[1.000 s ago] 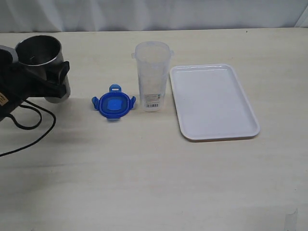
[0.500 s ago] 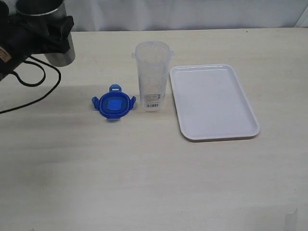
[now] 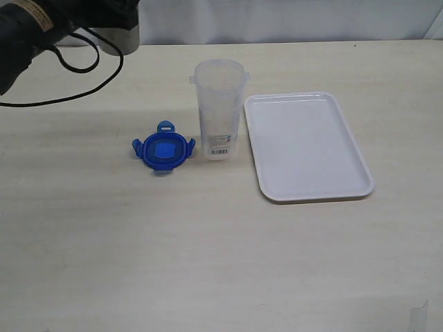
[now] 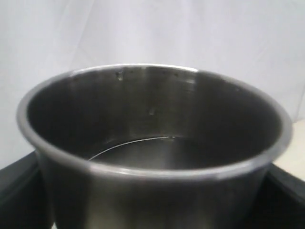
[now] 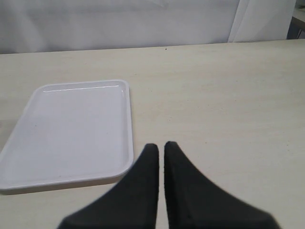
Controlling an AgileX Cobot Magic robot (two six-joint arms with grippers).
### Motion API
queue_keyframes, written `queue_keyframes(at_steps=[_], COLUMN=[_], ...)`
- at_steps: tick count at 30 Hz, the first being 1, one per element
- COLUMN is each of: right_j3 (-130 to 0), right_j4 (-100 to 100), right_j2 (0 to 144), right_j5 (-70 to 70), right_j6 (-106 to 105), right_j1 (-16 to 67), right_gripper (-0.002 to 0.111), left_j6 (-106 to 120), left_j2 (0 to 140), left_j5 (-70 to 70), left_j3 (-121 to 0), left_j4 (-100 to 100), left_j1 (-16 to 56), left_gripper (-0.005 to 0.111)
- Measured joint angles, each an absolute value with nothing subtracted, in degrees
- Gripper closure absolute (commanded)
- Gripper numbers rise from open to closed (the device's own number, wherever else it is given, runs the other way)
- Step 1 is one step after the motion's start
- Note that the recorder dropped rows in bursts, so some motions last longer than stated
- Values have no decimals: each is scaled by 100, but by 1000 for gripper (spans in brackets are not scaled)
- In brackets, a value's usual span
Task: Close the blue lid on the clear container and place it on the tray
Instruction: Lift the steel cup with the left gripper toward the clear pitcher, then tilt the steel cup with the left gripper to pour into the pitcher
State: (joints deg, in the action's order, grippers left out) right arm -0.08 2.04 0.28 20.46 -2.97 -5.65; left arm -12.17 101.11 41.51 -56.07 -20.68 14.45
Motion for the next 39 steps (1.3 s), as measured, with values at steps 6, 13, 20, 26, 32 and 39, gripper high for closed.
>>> queue_keyframes(at_steps=[6,13,20,26,32,39], right_j3=[-8,-8,-8,-8,-8,-8], right_j4=[204,204,204,204,204,204], right_j2=[28,28,28,28,28,28], right_j5=[2046,2046,2046,2046,2046,2046], right_j6=[-297,-297,-297,-297,-297,-297], right_j1=[-565,-565,-565,-565,-565,-565], right_gripper=[104,104,104,104,104,104], left_j6=[-1459,-1498,-1498,-1498,-1498,-1267], left_j2=[10121,10393,10696,10730,10730,10730], left_j5=[4142,4154,4163,4186,4209,4209], left_j3=[-5806,-5828,-5828,-5828,-5828,-5828], left_j4=[-2072,-2082,-2098,-2278,-2806,-2917], left_j1=[1696,2005,2196,2194,2194,2194], left_gripper=[107,107,107,107,107,107])
